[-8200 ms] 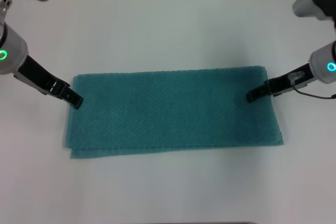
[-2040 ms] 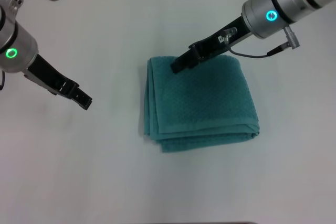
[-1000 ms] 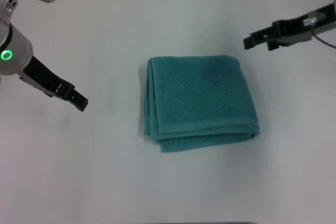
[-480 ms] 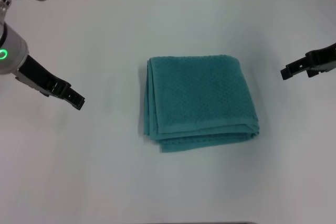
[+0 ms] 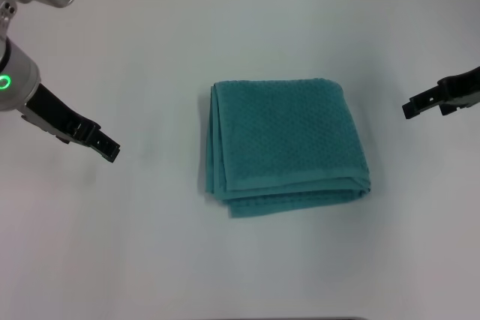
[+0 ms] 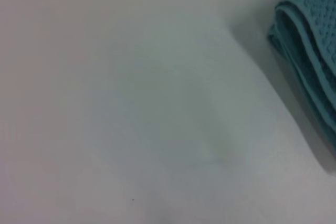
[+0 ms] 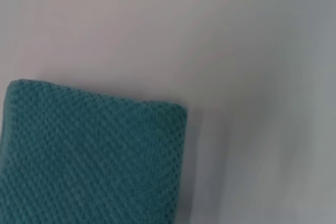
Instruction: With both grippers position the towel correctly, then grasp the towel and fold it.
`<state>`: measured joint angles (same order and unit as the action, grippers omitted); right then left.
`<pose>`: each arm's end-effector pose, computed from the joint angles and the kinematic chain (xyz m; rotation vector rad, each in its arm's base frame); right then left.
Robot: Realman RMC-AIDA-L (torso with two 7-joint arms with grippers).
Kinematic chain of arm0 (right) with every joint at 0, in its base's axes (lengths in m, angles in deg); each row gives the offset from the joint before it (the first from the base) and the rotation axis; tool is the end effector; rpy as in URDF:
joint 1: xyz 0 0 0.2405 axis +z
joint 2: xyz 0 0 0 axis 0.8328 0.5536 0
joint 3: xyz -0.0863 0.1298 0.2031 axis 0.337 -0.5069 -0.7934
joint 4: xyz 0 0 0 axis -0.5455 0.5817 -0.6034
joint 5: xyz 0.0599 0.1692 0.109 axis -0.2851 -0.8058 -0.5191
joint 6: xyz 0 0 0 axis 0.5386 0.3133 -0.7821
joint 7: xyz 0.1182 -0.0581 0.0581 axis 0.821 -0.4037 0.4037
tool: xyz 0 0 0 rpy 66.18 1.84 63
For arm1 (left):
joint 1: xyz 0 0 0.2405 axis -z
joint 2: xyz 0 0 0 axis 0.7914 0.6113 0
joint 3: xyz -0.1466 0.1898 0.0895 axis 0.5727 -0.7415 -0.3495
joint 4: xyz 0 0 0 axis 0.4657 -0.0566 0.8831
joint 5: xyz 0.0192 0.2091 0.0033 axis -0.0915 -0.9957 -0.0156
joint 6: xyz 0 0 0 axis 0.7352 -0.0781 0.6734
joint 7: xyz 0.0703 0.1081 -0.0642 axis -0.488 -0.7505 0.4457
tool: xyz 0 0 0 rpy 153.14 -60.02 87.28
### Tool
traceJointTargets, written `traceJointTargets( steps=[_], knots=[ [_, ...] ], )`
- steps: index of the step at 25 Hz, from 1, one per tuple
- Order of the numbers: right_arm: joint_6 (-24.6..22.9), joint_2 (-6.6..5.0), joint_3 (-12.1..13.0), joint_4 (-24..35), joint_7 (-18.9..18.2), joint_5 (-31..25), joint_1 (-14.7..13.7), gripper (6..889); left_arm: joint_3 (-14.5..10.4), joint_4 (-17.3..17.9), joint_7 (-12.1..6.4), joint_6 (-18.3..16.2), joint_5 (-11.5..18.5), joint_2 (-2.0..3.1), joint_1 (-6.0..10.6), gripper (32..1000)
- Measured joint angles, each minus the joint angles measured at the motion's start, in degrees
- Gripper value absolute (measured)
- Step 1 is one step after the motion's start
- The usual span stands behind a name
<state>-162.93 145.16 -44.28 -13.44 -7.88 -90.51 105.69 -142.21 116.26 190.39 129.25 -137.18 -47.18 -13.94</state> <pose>0.2878 0.4020 0.0537 -2.2706 1.6160 -0.2590 -0.2144 0.3739 0.0315 -2.3131 -1.2377 0.5719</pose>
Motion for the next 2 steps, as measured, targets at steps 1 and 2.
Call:
traceJointTargets(
  steps=[1,2],
  knots=[
    [0.1,0.0,0.0,0.0,0.0,0.2,0.0,849,0.0,0.0,0.0,0.0,0.0,0.0,0.0,894],
    [0.1,-0.01,0.0,0.0,0.0,0.4,-0.1,849,0.0,0.0,-0.01,0.0,0.0,0.0,0.01,894]
  ],
)
